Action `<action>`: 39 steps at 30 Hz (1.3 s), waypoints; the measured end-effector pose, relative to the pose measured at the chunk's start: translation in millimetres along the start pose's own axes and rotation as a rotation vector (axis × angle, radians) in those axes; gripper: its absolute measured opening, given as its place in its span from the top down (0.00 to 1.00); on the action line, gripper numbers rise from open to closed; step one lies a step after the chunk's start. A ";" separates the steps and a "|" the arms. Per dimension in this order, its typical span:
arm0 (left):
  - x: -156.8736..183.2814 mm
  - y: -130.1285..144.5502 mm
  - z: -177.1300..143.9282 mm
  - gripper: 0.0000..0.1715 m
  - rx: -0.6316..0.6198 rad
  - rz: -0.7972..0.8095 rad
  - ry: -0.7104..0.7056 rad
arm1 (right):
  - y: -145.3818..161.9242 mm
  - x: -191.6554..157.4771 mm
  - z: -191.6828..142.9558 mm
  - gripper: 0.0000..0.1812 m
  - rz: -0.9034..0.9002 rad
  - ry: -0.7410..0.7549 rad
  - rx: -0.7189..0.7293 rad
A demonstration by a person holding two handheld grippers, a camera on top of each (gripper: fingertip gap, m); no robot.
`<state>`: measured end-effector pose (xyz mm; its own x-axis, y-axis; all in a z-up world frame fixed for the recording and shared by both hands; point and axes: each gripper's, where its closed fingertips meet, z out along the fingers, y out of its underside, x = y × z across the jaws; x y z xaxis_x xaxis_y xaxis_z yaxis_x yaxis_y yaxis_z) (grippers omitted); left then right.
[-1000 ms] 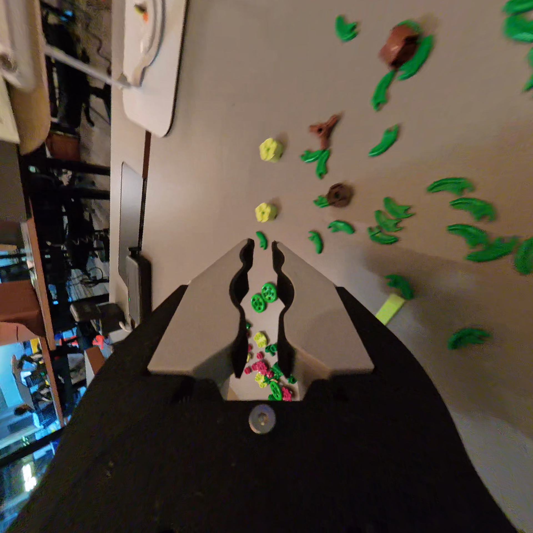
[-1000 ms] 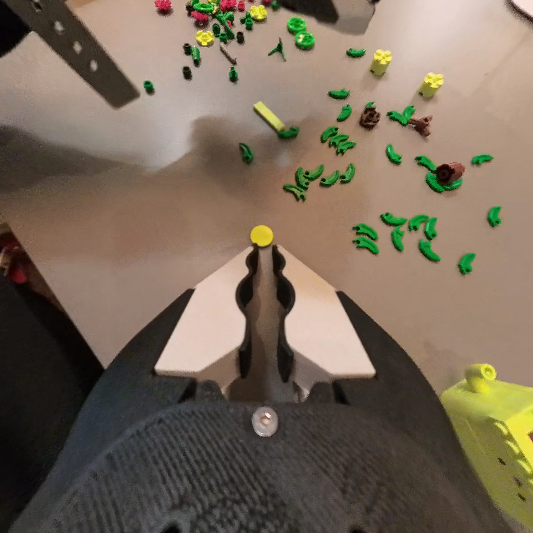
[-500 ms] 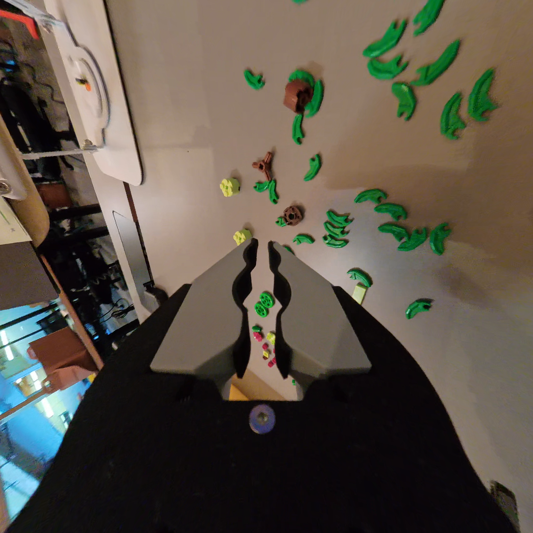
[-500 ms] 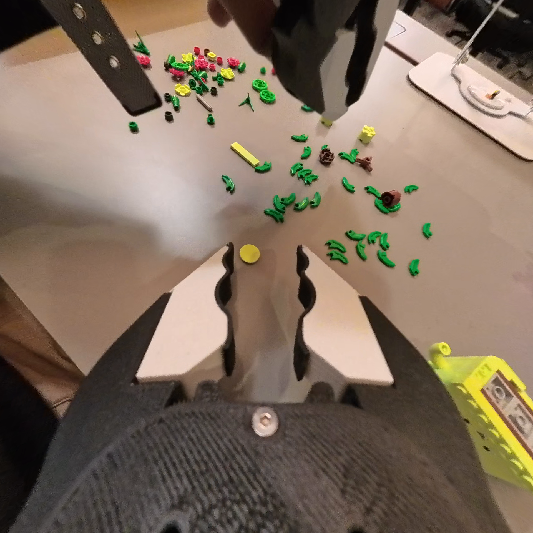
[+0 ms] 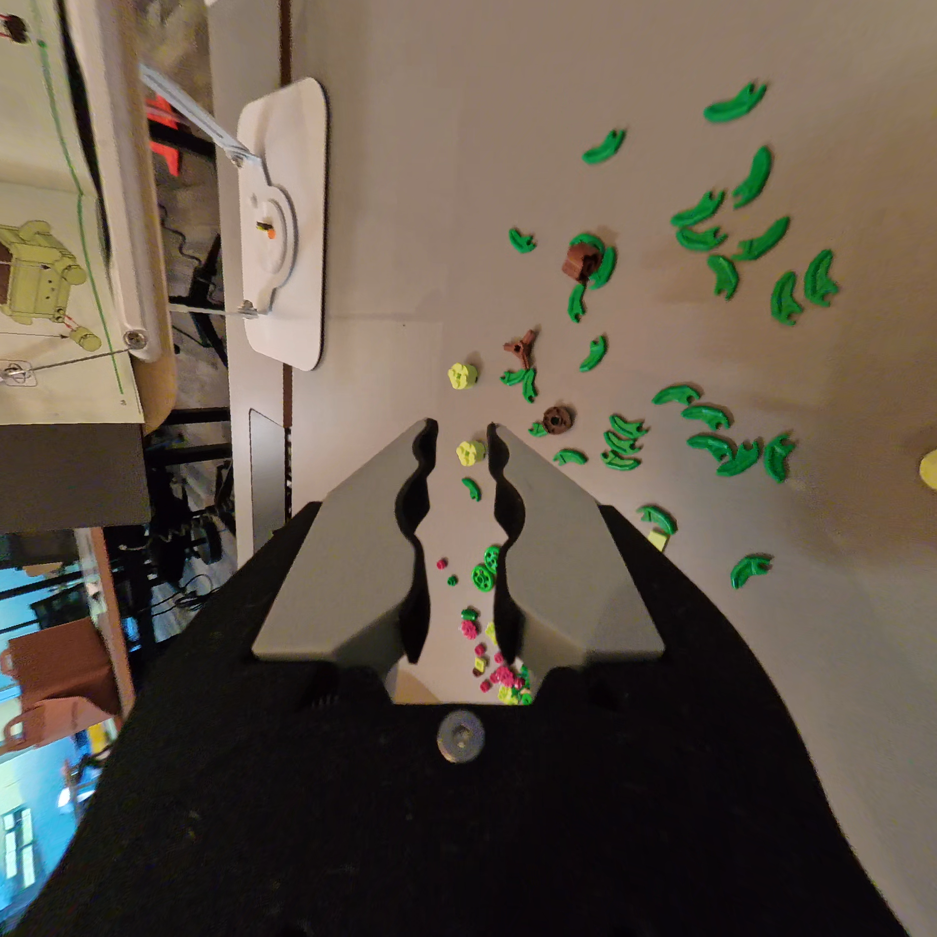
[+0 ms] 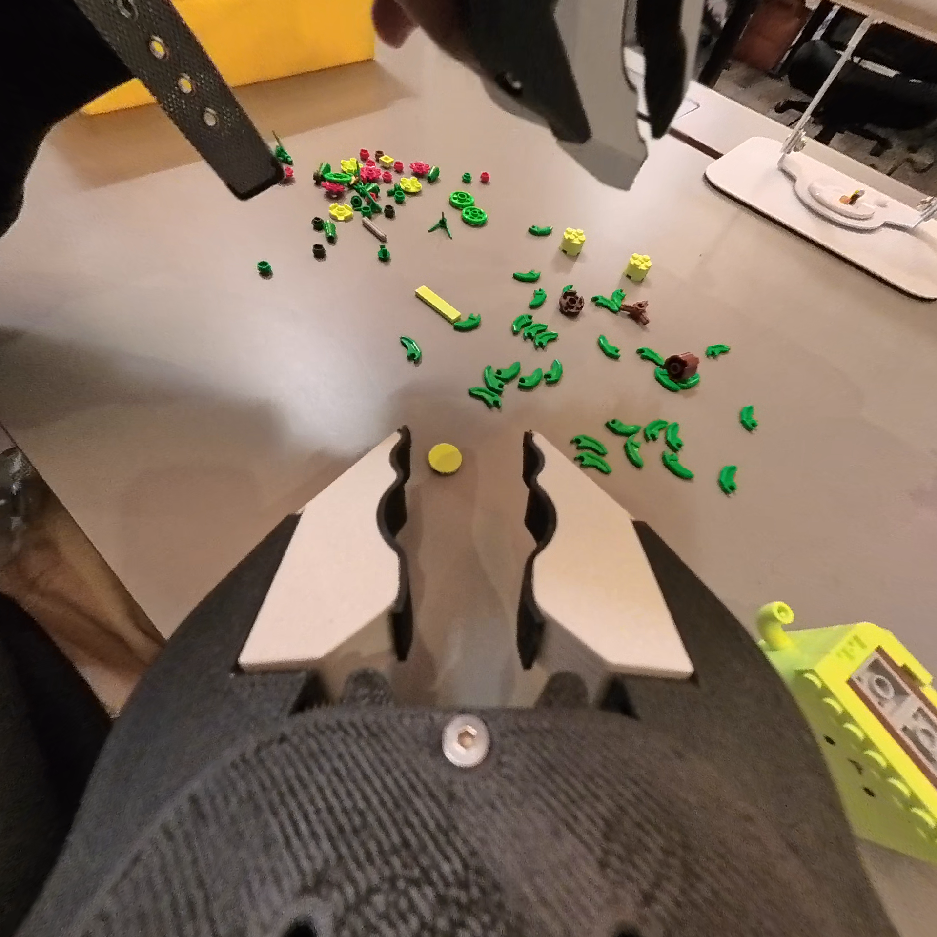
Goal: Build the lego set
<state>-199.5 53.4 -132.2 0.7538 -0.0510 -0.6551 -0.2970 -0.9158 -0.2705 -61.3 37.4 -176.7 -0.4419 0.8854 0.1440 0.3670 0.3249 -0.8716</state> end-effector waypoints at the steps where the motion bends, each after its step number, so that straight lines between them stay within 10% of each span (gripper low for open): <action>1: -3.0 -2.2 -0.8 0.87 0.026 -0.025 -0.002 | -0.1 -0.9 -0.1 0.76 -0.006 -0.003 0.001; 19: -32.3 -35.9 -18.0 0.78 0.505 -0.758 0.199 | -9.5 -4.1 -8.8 0.76 0.088 -0.121 0.083; 26: -9.8 -10.3 -14.1 0.77 0.529 -0.919 0.421 | -14.3 -0.1 -10.9 0.81 0.182 -0.195 0.119; 39: -39.2 48.6 10.9 0.77 0.548 -1.130 0.358 | 2.1 -19.4 13.4 0.84 -0.135 -0.133 -0.036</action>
<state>-249.8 15.2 -127.4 0.8303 0.4547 0.3221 0.4646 -0.2457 -0.8508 -62.9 16.4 -187.6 -0.5923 0.7822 0.1930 0.3254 0.4514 -0.8309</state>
